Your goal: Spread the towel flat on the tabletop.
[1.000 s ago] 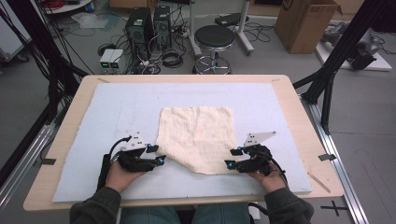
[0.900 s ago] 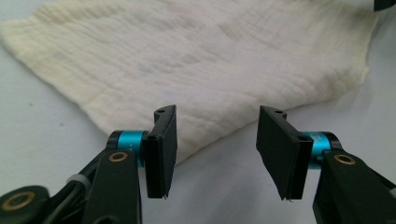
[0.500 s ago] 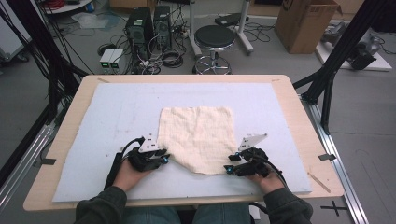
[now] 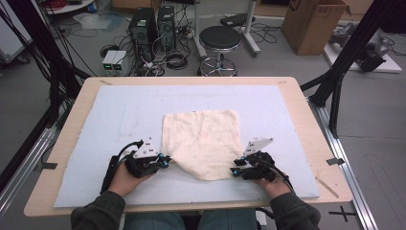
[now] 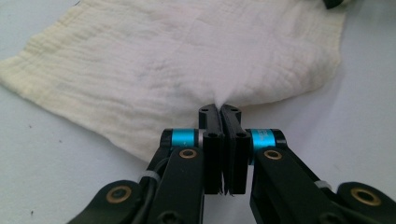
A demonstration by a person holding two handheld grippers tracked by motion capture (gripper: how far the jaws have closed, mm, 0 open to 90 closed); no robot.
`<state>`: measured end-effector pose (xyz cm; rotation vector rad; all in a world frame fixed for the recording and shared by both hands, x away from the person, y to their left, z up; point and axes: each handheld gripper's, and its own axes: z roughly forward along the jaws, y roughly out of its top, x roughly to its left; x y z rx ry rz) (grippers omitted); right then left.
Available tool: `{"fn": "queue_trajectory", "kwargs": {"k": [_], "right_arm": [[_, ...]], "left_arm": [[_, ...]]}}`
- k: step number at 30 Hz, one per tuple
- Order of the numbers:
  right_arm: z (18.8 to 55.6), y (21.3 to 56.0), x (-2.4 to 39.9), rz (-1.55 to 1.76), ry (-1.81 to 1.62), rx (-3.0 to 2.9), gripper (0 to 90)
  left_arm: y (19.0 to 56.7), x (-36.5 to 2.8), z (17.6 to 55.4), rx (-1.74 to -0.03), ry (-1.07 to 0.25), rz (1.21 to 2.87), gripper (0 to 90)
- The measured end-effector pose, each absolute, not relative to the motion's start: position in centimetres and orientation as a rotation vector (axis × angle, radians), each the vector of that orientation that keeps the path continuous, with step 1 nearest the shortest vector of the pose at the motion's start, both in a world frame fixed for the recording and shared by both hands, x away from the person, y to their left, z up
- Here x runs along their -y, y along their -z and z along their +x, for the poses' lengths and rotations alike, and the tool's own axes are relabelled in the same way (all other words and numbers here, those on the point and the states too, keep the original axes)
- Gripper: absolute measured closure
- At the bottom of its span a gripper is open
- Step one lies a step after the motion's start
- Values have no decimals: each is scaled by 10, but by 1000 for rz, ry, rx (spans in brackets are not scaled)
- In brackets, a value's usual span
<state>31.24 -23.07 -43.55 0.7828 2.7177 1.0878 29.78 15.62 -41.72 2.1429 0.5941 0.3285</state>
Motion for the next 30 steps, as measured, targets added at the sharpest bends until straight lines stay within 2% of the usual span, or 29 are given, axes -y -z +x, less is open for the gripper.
{"fn": "queue_trajectory", "kwargs": {"k": [7, 16, 30], "right_arm": [[314, 435, 231, 787, -1084, -2720, 634], [321, 435, 234, 821, -1101, -2719, 617], [335, 429, 249, 914, -1176, -2618, 606]], "left_arm": [[408, -157, 313, -628, -298, 2127, 874], [402, -139, 352, -737, -287, 2131, 873], [426, -108, 412, -895, -319, 2209, 853]]}}
